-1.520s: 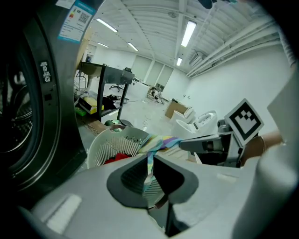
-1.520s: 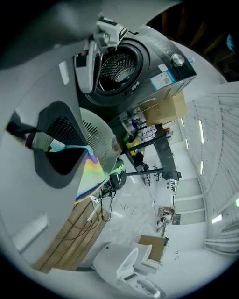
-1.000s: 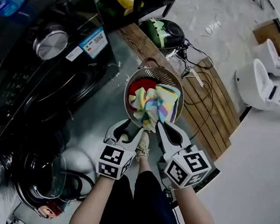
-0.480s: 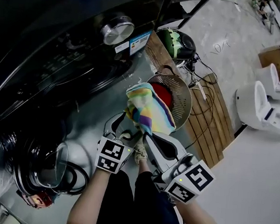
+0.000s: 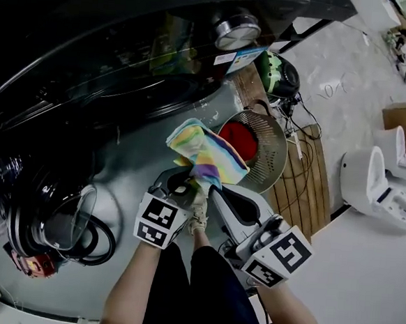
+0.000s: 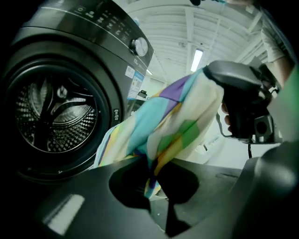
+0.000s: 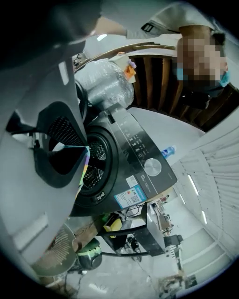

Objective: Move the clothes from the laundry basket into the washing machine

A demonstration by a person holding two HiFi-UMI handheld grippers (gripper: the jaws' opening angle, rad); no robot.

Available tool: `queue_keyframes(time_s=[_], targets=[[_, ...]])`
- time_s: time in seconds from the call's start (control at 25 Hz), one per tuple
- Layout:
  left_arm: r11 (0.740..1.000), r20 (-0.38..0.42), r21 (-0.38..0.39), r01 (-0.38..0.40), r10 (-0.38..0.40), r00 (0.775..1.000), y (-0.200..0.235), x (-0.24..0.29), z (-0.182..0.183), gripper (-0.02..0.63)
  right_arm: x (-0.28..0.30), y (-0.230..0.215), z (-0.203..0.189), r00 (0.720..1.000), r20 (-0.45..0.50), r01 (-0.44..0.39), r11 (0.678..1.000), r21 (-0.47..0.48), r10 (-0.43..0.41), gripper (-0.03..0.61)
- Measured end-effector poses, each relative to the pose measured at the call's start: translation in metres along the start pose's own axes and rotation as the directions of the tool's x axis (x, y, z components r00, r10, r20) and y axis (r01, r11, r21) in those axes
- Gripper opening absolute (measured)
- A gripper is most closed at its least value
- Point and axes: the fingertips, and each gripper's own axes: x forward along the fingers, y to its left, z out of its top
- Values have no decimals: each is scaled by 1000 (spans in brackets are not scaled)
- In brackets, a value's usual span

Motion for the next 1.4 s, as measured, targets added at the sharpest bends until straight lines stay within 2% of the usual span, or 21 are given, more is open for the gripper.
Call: queue_keyframes(time_s=[0.16, 0.28, 0.36, 0.44, 0.56, 0.6, 0.72, 0.88, 0.96, 1.04, 1.12, 1.16, 1.28, 1.4], targets=[[994, 13, -71, -84, 85, 996, 19, -24, -18, 141, 10, -17, -24, 989, -117, 74, 985, -156, -93, 32], [985, 25, -105, -137, 141, 990, 33, -41, -28, 141, 24, -26, -44, 966, -198, 103, 948, -300, -168, 40], [976, 36, -131, -172, 178, 983, 40, -52, -32, 141, 34, -28, -57, 954, -231, 92, 922, -377, -189, 71], [968, 53, -155, -195, 205, 977, 46, -62, -33, 141, 47, -26, -75, 947, -281, 21, 899, -437, -158, 138], [963, 69, -163, -213, 226, 972, 56, -69, -33, 140, 67, -26, -108, 925, -366, -86, 882, -462, -102, 363], [962, 67, -160, -219, 232, 970, 60, -70, -36, 140, 73, -30, -119, 917, -385, -98, 876, -473, -105, 402], [956, 58, -167, -242, 255, 965, 75, -72, -45, 140, 95, -50, -160, 882, -449, -118, 858, -500, -141, 453], [946, 84, -202, -255, 276, 957, 100, -78, -54, 140, 129, -76, -218, 813, -556, -147, 863, -483, -173, 492], [947, 95, -201, -252, 275, 957, 110, -79, -57, 140, 144, -86, -235, 797, -572, -146, 859, -490, -191, 474], [946, 100, -206, -252, 276, 956, 120, -78, -63, 141, 156, -97, -247, 792, -568, -117, 857, -502, -224, 374], [940, 97, -223, -259, 285, 954, 129, -75, -72, 141, 164, -107, -254, 798, -549, -66, 871, -487, -247, 143], [937, 95, -232, -263, 291, 952, 133, -74, -77, 141, 168, -109, -255, 807, -535, -37, 884, -466, -248, 50], [921, 101, -262, -288, 322, 941, 147, -72, -89, 141, 181, -112, -245, 849, -471, 55, 927, -370, -238, 40], [904, 99, -299, -306, 348, 932, 159, -68, -101, 144, 195, -105, -223, 899, -391, 87, 956, -281, -197, 38]])
